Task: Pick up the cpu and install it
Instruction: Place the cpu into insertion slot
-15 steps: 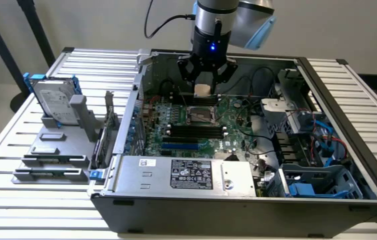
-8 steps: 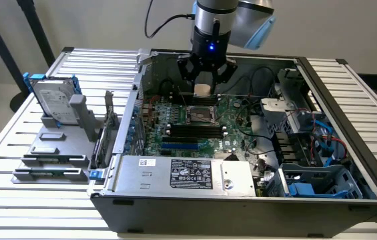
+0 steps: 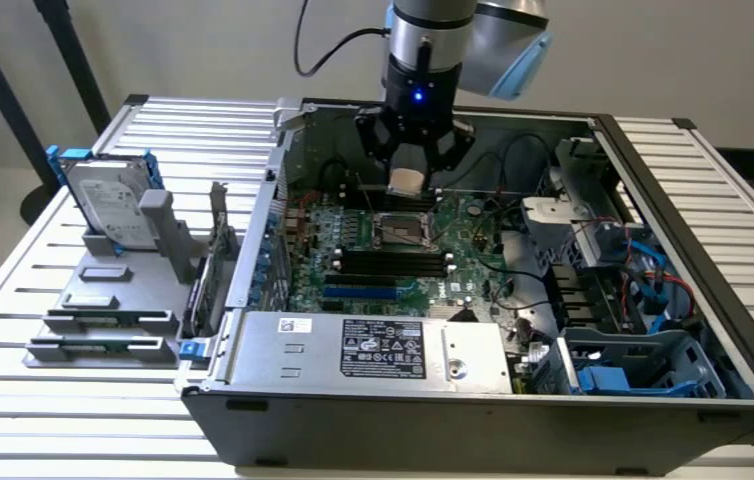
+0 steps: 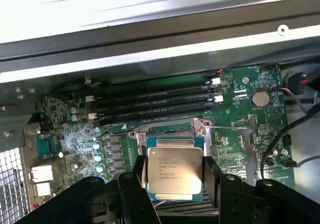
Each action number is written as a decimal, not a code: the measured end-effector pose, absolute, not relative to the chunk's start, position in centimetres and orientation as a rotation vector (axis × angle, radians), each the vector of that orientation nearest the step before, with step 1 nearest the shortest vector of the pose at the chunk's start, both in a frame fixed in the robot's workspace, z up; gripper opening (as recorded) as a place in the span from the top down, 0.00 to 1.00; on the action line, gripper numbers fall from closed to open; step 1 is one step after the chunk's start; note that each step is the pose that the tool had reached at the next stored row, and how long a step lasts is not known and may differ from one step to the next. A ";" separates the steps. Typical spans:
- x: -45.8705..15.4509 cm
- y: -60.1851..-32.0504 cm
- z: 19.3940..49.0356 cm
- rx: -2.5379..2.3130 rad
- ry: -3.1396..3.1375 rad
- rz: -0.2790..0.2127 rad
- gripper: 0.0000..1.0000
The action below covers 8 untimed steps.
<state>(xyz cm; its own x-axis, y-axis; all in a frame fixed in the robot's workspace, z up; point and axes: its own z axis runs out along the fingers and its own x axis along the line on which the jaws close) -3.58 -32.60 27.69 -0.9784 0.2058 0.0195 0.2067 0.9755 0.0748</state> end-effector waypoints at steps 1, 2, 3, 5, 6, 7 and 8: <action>-3.6 -32.6 27.7 -0.355 -3.108 -0.120 0.45; -3.6 -32.6 27.7 -0.383 -3.106 -0.120 0.45; -3.6 -32.6 27.6 -0.411 -3.103 -0.120 0.45; -3.6 -32.6 27.6 -0.478 -3.095 -0.121 0.45; -3.6 -32.6 27.6 -0.506 -3.091 -0.121 0.45; -3.6 -32.6 27.6 -0.533 -3.087 -0.121 0.45; -3.6 -32.6 27.5 -0.562 -3.083 -0.121 0.45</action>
<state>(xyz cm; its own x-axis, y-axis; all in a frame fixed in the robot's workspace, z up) -3.58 -32.60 27.55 -0.9358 0.3520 0.0194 0.3525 0.9328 0.0748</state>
